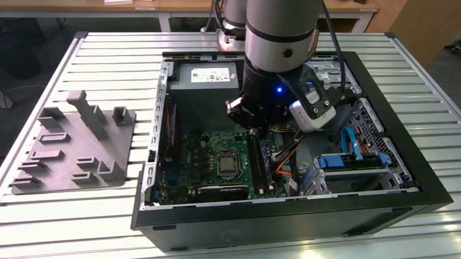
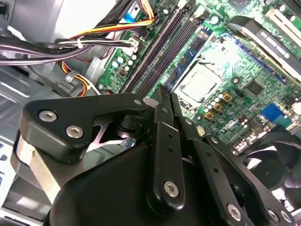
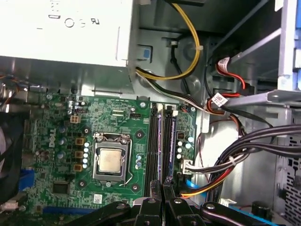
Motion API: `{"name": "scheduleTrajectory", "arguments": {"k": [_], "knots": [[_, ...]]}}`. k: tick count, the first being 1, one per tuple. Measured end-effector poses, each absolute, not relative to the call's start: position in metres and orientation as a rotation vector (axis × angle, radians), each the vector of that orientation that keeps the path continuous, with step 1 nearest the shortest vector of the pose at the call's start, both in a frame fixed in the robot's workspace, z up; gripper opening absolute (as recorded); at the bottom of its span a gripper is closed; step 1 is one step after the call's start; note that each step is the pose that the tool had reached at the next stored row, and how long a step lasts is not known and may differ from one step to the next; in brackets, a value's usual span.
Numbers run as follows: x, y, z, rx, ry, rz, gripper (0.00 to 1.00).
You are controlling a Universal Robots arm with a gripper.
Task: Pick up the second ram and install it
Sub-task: 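Insert the second ram into the second slot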
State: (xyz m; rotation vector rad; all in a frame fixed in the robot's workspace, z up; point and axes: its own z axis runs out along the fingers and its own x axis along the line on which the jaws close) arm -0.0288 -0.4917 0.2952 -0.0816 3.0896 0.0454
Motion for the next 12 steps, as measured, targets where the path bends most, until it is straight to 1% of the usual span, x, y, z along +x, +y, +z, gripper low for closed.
{"name": "scheduleTrajectory", "arguments": {"k": [12], "knots": [[-0.0288, -0.4917, 0.2951, 0.037, 3.089, 0.041, 0.13]]}}
